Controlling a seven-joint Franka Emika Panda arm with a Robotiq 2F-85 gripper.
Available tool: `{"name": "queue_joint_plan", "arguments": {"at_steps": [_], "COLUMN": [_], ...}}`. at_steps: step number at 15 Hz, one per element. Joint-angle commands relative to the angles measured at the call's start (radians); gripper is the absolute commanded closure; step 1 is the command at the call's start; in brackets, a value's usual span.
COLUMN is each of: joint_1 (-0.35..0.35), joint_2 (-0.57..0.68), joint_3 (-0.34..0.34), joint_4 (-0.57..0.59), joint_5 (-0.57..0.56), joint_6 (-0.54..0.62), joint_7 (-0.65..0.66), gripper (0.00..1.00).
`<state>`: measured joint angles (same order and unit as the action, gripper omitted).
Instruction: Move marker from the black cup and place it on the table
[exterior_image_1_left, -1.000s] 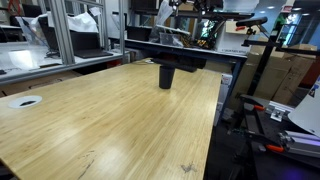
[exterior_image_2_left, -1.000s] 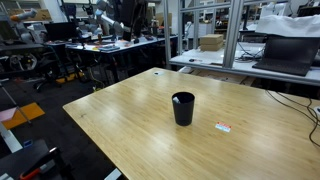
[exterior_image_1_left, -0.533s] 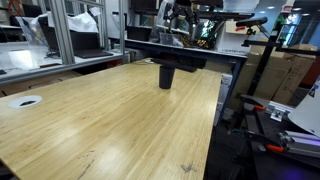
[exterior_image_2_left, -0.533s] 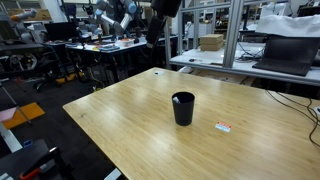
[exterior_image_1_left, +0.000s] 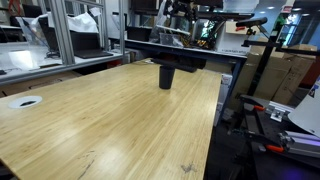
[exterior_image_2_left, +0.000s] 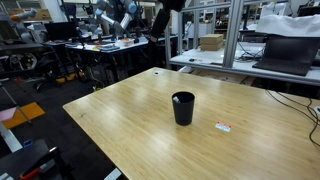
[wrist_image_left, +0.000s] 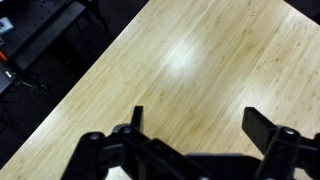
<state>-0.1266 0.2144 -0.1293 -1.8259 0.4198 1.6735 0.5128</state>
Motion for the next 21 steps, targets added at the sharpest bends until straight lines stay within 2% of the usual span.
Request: {"name": "queue_joint_plan", "arguments": {"at_steps": [1,3,7,13,17,21], "joint_1": [0.003,0.002,-0.014,-0.068,-0.086,-0.100], "joint_2": [0.004,0.030,0.167,0.379,0.458,0.501], "joint_3": [-0.004,-0.005,-0.009,-0.001,-0.002,0.002], "joint_4": [0.005,0.025,0.107,0.307,0.408,0.453], "joint_5": [0.000,-0.006,-0.008,0.016,0.014,0.039], "joint_6": [-0.004,-0.005,-0.017,-0.103,-0.133,-0.107], "joint_7": [-0.001,-0.002,-0.044,-0.110,-0.100,-0.087], "gripper": [0.00,0.00,0.00,0.00,0.00,0.00]}}
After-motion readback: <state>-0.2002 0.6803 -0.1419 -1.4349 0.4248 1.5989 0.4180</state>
